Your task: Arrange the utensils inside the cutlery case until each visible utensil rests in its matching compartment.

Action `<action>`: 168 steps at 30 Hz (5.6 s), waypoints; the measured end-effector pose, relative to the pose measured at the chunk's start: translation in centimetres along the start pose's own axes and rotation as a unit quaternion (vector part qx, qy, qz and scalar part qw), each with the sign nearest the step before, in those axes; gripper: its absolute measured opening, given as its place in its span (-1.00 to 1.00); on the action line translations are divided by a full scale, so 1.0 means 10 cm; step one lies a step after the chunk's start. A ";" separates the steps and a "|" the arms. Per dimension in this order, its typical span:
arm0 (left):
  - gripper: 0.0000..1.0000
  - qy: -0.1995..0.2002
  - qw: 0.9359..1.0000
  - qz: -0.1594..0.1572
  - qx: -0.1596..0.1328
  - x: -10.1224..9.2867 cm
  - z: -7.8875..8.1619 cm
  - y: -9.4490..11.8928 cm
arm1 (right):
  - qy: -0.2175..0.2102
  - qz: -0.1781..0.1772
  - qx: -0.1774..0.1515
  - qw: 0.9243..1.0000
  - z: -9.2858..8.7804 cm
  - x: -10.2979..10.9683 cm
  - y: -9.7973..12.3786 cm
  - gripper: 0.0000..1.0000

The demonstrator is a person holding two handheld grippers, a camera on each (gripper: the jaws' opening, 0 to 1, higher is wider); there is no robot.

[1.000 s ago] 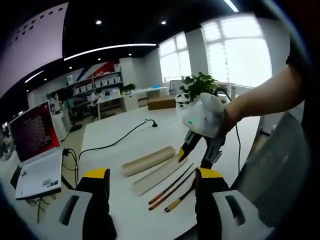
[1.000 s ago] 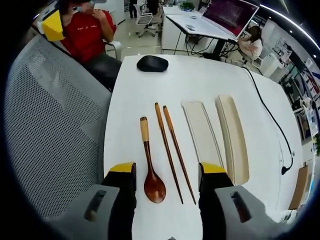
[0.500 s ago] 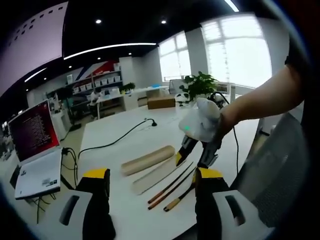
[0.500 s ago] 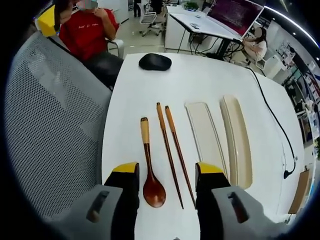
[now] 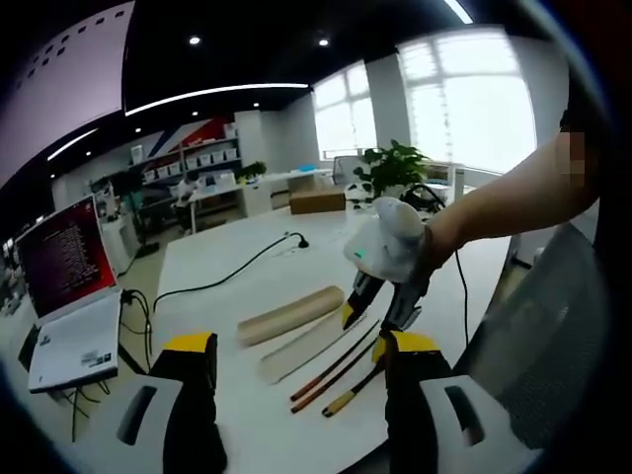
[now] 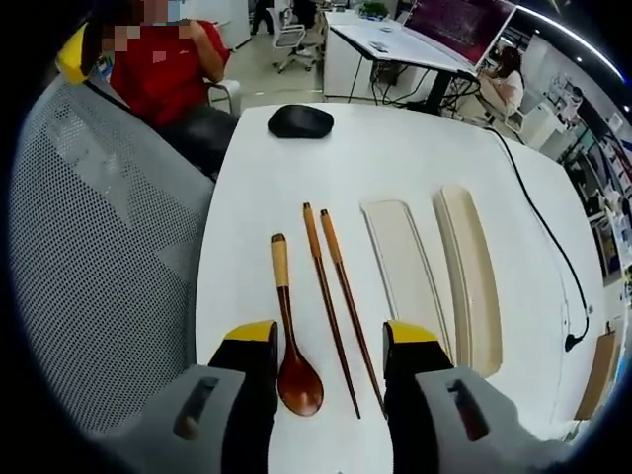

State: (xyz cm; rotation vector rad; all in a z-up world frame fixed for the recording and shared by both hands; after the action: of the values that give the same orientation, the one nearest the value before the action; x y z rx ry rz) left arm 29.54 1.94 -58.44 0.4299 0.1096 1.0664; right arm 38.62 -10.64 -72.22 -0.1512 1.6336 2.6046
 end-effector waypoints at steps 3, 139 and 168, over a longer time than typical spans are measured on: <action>0.42 0.000 1.000 0.001 0.000 0.00 0.00 0.00 | 0.003 0.003 0.003 1.000 0.01 0.01 -0.01 -0.21; 0.38 0.020 1.000 0.004 0.005 0.05 -0.02 0.00 | 0.066 0.065 0.087 0.992 -0.02 0.06 -0.64 -0.73; 0.36 -0.001 1.000 -0.017 0.011 -0.03 -0.02 0.00 | 0.079 0.070 0.143 0.984 0.03 0.01 -0.67 -0.80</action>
State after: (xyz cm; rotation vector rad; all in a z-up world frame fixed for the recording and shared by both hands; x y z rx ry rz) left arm 29.37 1.75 -58.64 0.4469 0.1264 1.0327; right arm 39.25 -7.45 -78.07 -0.2406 2.1249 2.4696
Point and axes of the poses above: the point that each gripper's makers call its tool centre point, and the gripper's own axes: y roughly backward along the fingers, x roughly to its left, z roughly out of its top, the point moved 4 cm from there along y, roughly backward along the fingers, and after that the axes turned 3 degrees about -z, right-handed, at the moved point
